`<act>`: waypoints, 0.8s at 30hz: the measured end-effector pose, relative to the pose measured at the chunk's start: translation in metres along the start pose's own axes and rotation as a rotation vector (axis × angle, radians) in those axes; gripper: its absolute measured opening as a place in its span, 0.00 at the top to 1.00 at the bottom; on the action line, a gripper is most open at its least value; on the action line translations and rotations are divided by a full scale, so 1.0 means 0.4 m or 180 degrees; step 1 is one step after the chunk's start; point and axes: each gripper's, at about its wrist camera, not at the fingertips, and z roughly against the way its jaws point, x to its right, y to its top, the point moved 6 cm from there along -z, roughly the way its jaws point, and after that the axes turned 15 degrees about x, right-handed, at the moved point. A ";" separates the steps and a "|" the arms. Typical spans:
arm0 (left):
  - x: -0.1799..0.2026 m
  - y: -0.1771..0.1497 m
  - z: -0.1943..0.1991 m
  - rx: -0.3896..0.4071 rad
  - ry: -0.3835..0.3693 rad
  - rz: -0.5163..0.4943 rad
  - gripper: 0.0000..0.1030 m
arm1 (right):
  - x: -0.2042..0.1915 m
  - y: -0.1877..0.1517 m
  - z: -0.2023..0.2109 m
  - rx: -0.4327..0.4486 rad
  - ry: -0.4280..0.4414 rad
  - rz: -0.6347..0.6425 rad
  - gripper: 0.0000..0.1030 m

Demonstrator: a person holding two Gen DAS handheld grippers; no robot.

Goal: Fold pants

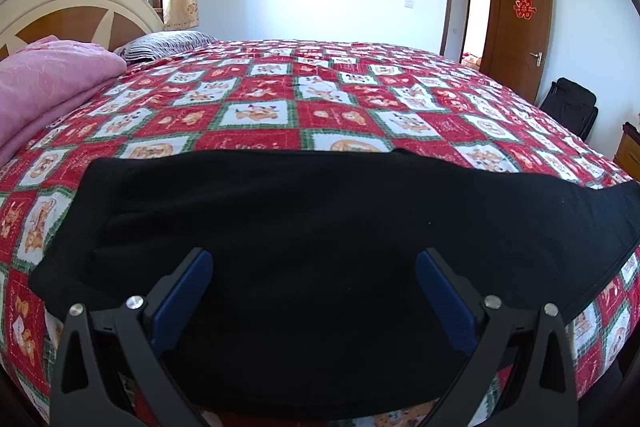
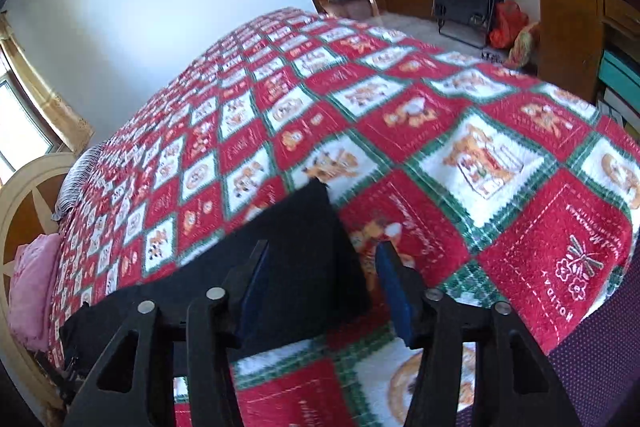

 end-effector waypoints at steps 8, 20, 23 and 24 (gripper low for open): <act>-0.012 -0.003 -0.010 -0.0016 0.0055 -0.0041 0.00 | 0.011 -0.025 -0.064 -0.0186 0.0117 -0.0043 0.50; -0.013 -0.009 -0.015 0.0042 0.0061 -0.0081 0.00 | 0.019 -0.032 -0.110 -0.0275 0.0360 -0.0185 0.86; -0.014 -0.009 -0.014 0.0046 0.0060 -0.0081 0.00 | 0.024 -0.030 -0.101 -0.0192 0.0410 -0.0279 0.87; -0.014 -0.008 -0.014 0.0045 0.0058 -0.0078 0.00 | 0.022 -0.029 -0.098 -0.0167 0.0408 -0.0293 0.87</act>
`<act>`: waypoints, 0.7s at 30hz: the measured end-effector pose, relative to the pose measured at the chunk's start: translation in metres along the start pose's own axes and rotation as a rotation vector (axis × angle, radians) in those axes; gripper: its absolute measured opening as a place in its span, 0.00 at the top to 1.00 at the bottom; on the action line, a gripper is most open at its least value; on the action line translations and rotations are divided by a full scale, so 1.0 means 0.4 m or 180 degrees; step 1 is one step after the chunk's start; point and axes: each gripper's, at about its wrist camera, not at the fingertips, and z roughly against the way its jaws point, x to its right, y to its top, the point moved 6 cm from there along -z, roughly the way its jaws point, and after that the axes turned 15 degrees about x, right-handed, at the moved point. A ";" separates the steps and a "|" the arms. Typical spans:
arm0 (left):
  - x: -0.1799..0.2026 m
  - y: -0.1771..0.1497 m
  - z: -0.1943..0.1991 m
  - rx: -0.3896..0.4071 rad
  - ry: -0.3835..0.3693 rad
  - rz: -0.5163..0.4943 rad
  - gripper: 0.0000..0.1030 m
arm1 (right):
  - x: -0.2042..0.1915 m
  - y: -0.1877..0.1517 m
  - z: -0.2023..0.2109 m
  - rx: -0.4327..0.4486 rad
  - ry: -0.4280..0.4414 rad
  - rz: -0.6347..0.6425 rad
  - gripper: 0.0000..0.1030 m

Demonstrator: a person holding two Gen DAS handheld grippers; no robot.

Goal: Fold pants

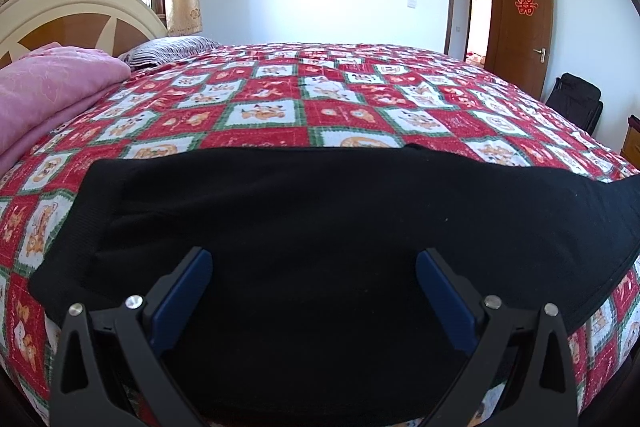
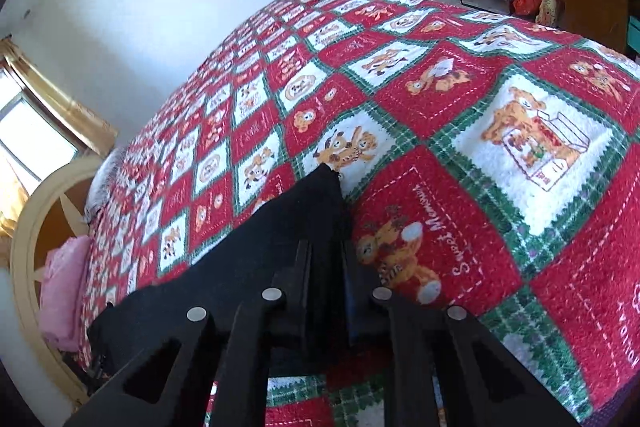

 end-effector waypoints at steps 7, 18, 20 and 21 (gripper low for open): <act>0.001 -0.001 0.000 -0.0003 0.0002 -0.0003 0.00 | -0.087 0.012 0.054 0.0237 0.0168 -0.0017 0.88; -0.013 0.039 0.018 -0.0009 -0.0037 0.0213 0.00 | -0.383 -0.018 0.122 0.0319 0.0671 0.0439 0.89; -0.015 0.057 0.028 0.0050 -0.0034 0.0221 0.00 | -0.424 -0.037 0.115 0.0271 0.0722 0.0505 0.89; -0.014 0.066 0.032 0.0068 -0.0046 0.0232 0.00 | -0.442 -0.048 0.110 0.0247 0.0748 0.0538 0.89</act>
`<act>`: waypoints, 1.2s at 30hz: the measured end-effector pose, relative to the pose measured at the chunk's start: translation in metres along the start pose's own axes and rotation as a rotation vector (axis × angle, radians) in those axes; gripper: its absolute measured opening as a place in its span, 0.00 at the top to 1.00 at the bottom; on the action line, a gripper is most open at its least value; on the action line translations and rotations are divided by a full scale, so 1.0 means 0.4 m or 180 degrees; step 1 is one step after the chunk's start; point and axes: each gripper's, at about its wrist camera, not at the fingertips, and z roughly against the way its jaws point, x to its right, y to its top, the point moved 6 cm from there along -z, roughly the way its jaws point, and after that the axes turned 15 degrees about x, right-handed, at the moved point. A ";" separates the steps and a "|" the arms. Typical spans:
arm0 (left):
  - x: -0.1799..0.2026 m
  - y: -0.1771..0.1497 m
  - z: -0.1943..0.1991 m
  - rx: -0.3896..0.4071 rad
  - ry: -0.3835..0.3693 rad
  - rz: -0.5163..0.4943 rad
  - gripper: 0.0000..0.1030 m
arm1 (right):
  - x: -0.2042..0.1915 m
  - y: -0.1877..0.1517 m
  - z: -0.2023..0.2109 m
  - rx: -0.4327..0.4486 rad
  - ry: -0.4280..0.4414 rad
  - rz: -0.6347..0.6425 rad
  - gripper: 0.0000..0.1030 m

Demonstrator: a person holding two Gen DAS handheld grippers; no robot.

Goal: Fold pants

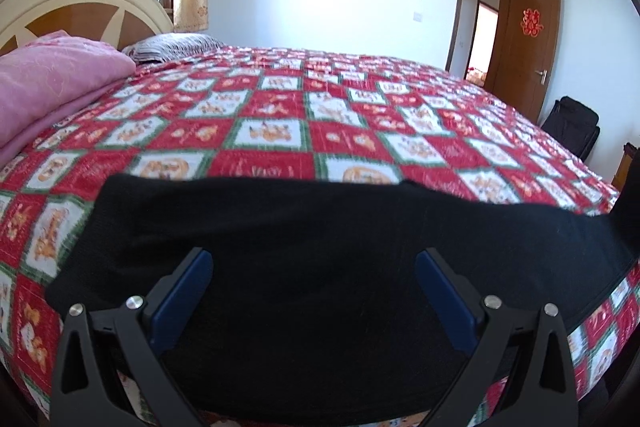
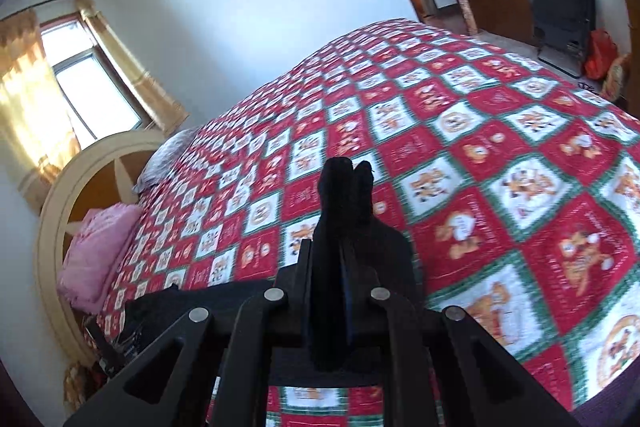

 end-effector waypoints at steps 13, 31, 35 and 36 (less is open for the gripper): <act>0.052 0.004 0.005 -0.0051 -0.0158 -0.0109 0.00 | -0.135 -0.160 -0.121 -0.0437 0.0263 0.0094 0.89; 0.069 -0.015 -0.002 -0.0185 -0.0165 -0.0187 0.00 | -0.269 -0.330 -0.228 -0.0890 0.0585 0.0154 0.89; 0.079 -0.017 0.001 -0.0211 -0.0218 -0.0151 0.00 | -0.288 -0.378 -0.253 -0.1015 0.0611 0.0211 0.88; 0.084 -0.016 0.002 -0.0211 -0.0234 -0.0149 0.00 | -0.295 -0.392 -0.261 -0.1055 0.0624 0.0235 0.88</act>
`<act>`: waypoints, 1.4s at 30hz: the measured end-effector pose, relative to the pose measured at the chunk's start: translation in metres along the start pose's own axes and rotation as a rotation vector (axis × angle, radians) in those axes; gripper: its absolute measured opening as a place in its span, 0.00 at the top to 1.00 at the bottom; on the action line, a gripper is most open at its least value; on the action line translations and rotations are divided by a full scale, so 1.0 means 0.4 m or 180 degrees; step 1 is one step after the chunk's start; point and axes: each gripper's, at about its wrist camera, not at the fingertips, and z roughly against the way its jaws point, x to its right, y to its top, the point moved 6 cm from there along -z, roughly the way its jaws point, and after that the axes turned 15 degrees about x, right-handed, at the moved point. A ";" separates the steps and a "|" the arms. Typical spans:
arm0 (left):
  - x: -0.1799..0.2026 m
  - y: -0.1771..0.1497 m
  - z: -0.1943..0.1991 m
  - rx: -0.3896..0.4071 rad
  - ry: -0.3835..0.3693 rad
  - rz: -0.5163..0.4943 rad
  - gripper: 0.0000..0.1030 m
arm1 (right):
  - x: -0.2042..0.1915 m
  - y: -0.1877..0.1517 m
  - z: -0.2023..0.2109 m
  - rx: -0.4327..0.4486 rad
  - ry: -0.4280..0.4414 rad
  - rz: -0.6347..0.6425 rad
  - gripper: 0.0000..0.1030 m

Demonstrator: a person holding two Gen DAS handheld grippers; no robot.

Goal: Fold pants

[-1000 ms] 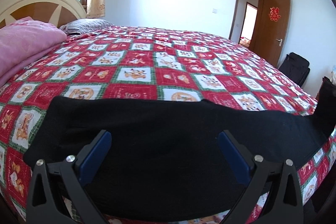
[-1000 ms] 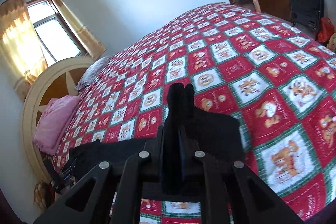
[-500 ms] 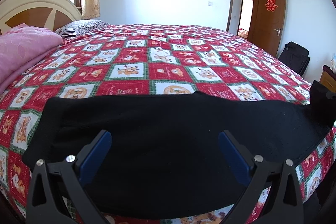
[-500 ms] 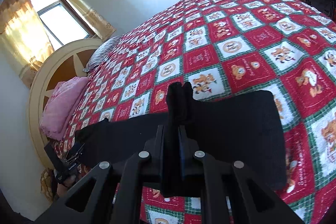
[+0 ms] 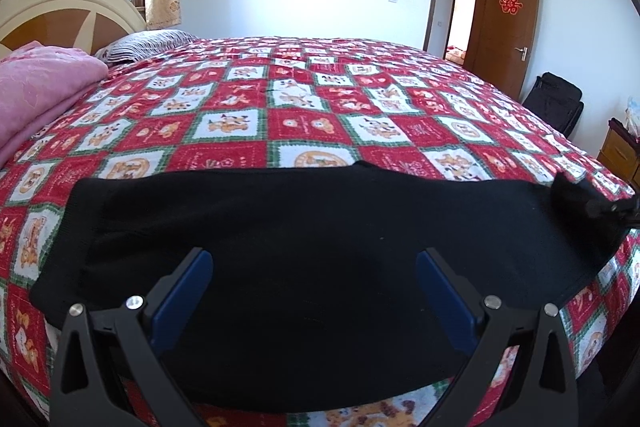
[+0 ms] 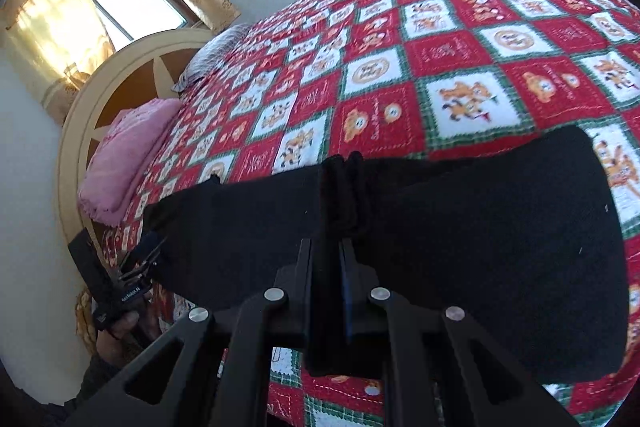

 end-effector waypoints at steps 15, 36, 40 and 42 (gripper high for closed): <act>0.256 0.049 -0.001 -0.0192 -0.1004 0.0147 0.00 | -0.024 -0.016 0.047 -0.0102 0.0425 0.0267 0.46; 0.567 -0.023 -0.125 -0.0884 -0.1349 0.0199 0.88 | 0.233 0.103 0.205 0.1490 -0.0199 -0.0614 0.40; 0.552 -0.016 -0.119 -0.0845 -0.1347 0.0239 0.88 | 0.252 0.093 0.206 0.1498 -0.0257 -0.0714 0.40; 0.540 0.006 -0.115 -0.0773 -0.1355 0.0275 0.88 | 0.258 0.098 0.217 0.1563 -0.0285 -0.0710 0.40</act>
